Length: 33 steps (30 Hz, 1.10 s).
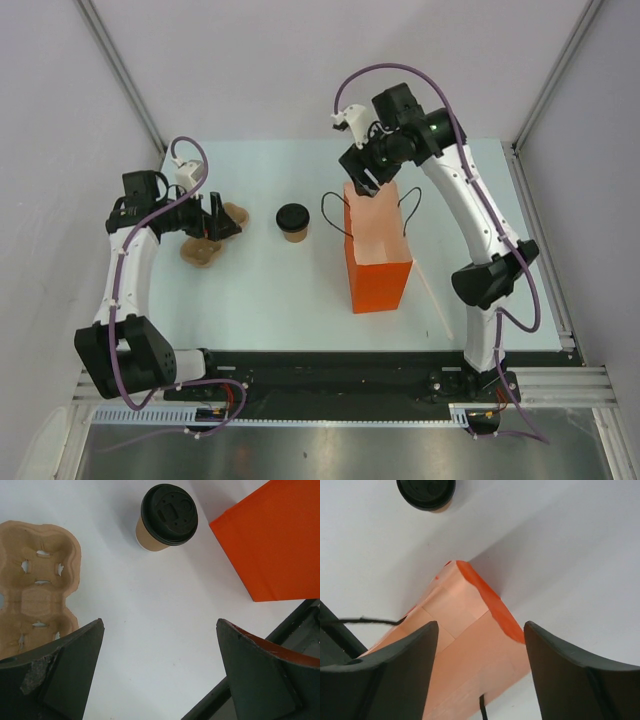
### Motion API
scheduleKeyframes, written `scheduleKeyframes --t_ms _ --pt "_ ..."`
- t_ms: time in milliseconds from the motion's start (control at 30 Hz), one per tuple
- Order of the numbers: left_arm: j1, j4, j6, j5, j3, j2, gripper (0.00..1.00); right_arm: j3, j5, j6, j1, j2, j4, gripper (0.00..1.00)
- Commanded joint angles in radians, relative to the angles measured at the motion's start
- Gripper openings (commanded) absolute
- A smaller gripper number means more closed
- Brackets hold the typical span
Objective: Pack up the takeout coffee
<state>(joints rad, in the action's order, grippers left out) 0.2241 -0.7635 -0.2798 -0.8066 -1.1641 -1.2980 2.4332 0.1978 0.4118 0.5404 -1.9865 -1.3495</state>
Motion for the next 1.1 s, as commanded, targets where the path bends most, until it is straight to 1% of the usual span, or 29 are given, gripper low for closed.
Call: scheduleKeyframes --t_ms 0,33,100,133,167,200,267,300,333,367,433,467,500,533,567,633,667,700,767,800,833,933,967,1033,1067 --pt "0.012 -0.006 0.007 0.0 -0.035 0.013 0.99 0.092 0.026 0.028 -0.011 0.101 -0.155 0.8" --pt "0.02 -0.007 0.016 0.0 -0.04 0.011 1.0 0.101 0.031 0.028 -0.019 0.107 -0.151 0.86" --pt "0.058 -0.003 0.049 -0.003 -0.042 0.006 0.99 0.109 0.043 0.013 -0.054 0.135 -0.122 0.93" --pt "0.079 -0.003 0.059 -0.017 -0.039 0.002 0.99 0.099 0.054 0.009 -0.072 0.149 -0.108 0.99" --pt "0.104 -0.002 0.07 -0.02 -0.034 0.0 1.0 0.09 0.069 0.001 -0.094 0.159 -0.084 1.0" --pt "0.16 0.004 0.092 -0.023 -0.028 -0.003 1.0 0.08 0.11 -0.02 -0.149 0.187 -0.07 1.0" --pt "0.223 0.006 0.106 -0.037 0.003 -0.007 0.99 0.044 0.153 -0.042 -0.206 0.212 -0.034 1.0" --pt "0.291 0.012 0.132 -0.039 0.018 -0.017 1.0 0.035 0.175 -0.05 -0.244 0.227 -0.028 1.0" --pt "0.322 0.016 0.151 -0.037 0.052 -0.023 1.0 0.024 0.178 -0.054 -0.263 0.23 -0.028 1.0" --pt "0.384 0.026 0.184 -0.04 0.067 -0.029 1.0 0.02 0.184 -0.059 -0.275 0.235 -0.027 1.0" --pt "0.437 0.056 0.252 -0.004 0.134 -0.049 0.98 -0.008 0.198 -0.065 -0.301 0.25 -0.025 1.0" --pt "0.478 0.108 0.34 0.018 0.164 -0.05 0.98 -0.02 0.206 -0.064 -0.304 0.256 -0.026 1.0" --pt "0.497 0.136 0.381 0.035 0.194 -0.047 0.97 -0.031 0.21 -0.065 -0.304 0.268 -0.028 1.0" --pt "0.511 0.163 0.419 0.053 0.255 -0.043 0.97 -0.039 0.215 -0.064 -0.304 0.27 -0.028 1.0" --pt "0.527 0.215 0.488 0.082 0.286 -0.037 0.97 -0.055 0.221 -0.062 -0.303 0.276 -0.03 1.0" --pt "0.531 0.272 0.546 0.11 0.372 -0.006 0.94 -0.06 0.223 -0.059 -0.303 0.278 -0.033 1.0" --pt "0.529 0.339 0.604 0.141 0.406 0.011 0.93 -0.062 0.224 -0.061 -0.303 0.279 -0.033 1.0" --pt "0.529 0.371 0.623 0.155 0.462 0.037 0.89 -0.063 0.226 -0.059 -0.303 0.281 -0.034 1.0" --pt "0.531 0.45 0.66 0.185 0.513 0.089 0.85 -0.074 0.23 -0.056 -0.303 0.282 -0.037 1.0" --pt "0.531 0.472 0.671 0.191 0.553 0.1 0.8 -0.077 0.232 -0.057 -0.303 0.284 -0.037 1.0" --pt "0.529 0.49 0.689 0.201 0.566 0.104 0.78 -0.082 0.235 -0.054 -0.303 0.281 -0.036 1.0" --pt "0.529 0.553 0.72 0.218 0.595 0.076 0.72 -0.094 0.236 -0.054 -0.303 0.278 -0.039 1.0" --pt "0.528 0.584 0.726 0.215 0.598 0.039 0.69 -0.095 0.235 -0.054 -0.301 0.276 -0.039 1.0" --pt "0.521 0.619 0.751 0.201 0.597 -0.004 0.66 -0.097 0.233 -0.051 -0.3 0.276 -0.04 1.0" --pt "0.518 0.654 0.757 0.196 0.593 -0.047 0.63 -0.099 0.232 -0.048 -0.298 0.275 -0.042 0.99"
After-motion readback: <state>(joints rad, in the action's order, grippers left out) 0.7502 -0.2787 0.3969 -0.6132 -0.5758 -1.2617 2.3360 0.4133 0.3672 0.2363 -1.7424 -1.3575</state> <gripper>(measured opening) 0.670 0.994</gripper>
